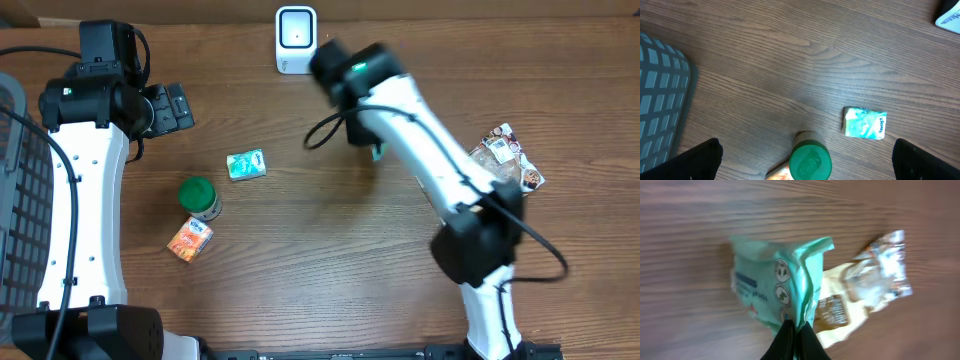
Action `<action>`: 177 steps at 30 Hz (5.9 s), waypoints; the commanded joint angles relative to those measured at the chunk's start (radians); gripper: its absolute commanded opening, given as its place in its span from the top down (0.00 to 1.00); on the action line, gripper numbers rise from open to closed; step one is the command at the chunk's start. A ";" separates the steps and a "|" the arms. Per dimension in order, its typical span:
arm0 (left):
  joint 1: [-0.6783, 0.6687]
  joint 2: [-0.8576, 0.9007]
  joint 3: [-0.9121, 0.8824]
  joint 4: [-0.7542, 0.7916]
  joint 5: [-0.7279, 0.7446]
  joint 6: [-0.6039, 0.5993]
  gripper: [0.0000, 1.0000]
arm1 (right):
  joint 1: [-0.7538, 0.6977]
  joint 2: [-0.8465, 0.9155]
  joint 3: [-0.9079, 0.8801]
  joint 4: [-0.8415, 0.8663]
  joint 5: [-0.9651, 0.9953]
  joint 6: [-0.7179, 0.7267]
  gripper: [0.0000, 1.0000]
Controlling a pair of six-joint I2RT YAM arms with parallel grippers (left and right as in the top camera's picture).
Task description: Scan the item barcode
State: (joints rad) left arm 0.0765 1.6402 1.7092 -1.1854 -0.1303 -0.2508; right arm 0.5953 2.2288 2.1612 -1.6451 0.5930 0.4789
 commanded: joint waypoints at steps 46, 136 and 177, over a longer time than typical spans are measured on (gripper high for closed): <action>0.000 -0.013 0.021 0.001 0.008 0.019 0.00 | -0.413 0.154 0.101 0.233 -1.095 -0.451 0.23; 0.000 -0.013 0.021 0.001 0.008 0.019 0.00 | 0.043 -0.037 -0.106 1.534 0.179 -1.390 0.96; 0.000 -0.013 0.021 0.001 0.008 0.019 0.00 | -0.003 0.300 -0.106 1.997 -0.007 -1.655 0.96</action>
State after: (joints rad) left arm 0.0765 1.6402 1.7092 -1.1854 -0.1303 -0.2508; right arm 0.5953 2.5309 2.0399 0.3244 0.5667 -1.1793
